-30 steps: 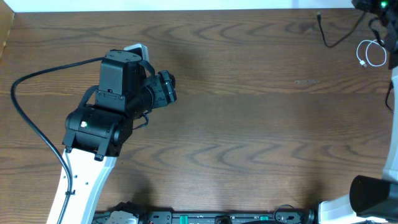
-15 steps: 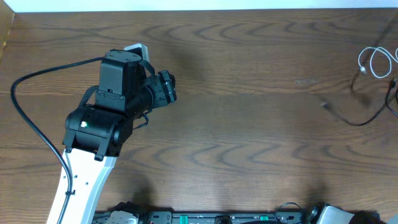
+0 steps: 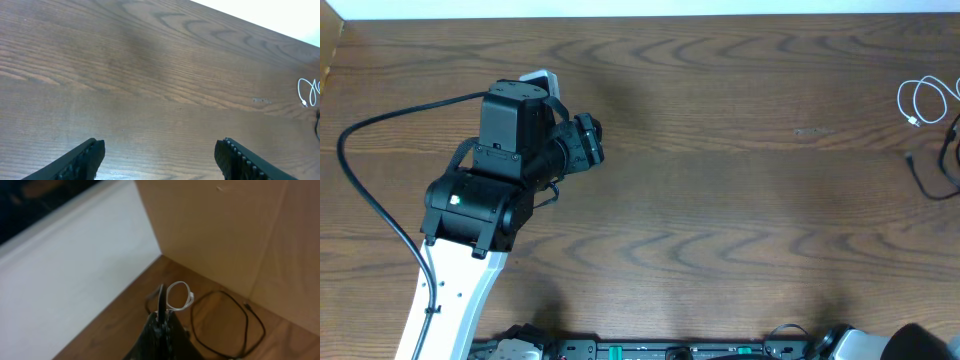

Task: Untangle cables

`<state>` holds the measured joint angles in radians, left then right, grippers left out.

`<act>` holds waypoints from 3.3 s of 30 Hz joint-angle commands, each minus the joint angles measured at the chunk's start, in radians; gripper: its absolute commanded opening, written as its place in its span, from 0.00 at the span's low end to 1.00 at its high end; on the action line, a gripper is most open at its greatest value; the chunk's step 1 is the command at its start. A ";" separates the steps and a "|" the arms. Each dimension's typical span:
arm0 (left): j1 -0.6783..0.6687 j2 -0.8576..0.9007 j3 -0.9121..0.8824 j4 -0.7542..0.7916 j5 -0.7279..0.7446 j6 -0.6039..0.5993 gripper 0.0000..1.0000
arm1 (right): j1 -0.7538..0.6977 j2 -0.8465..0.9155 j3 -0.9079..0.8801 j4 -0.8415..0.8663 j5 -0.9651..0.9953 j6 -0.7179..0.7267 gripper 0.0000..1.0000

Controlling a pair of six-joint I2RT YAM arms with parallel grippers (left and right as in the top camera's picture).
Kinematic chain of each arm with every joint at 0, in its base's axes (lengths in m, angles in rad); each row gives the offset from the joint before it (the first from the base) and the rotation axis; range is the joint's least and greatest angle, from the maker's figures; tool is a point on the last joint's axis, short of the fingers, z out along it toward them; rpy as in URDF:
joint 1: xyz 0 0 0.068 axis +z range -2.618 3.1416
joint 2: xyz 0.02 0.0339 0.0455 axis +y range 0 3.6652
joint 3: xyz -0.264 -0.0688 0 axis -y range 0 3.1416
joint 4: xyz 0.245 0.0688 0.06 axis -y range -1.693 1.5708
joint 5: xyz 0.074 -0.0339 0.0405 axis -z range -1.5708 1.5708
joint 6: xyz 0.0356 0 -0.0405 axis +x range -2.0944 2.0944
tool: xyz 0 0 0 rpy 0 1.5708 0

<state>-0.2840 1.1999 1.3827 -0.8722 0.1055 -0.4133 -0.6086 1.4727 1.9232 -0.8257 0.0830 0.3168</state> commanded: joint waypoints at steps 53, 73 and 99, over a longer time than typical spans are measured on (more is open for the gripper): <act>0.004 0.056 0.001 -0.003 -0.012 0.009 1.00 | 0.492 -0.165 0.005 -0.566 -0.553 -0.367 0.99; 0.004 0.056 0.001 -0.003 -0.012 0.009 1.00 | 0.542 -0.546 -0.520 -0.035 -0.436 -0.468 0.99; 0.004 0.056 0.001 -0.003 -0.012 0.009 1.00 | 0.604 -1.468 -1.919 0.920 -0.265 -0.209 0.99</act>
<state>-0.2829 1.2549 1.3811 -0.8722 0.1024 -0.4141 -0.0200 0.0181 0.0387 0.0906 -0.2062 0.0776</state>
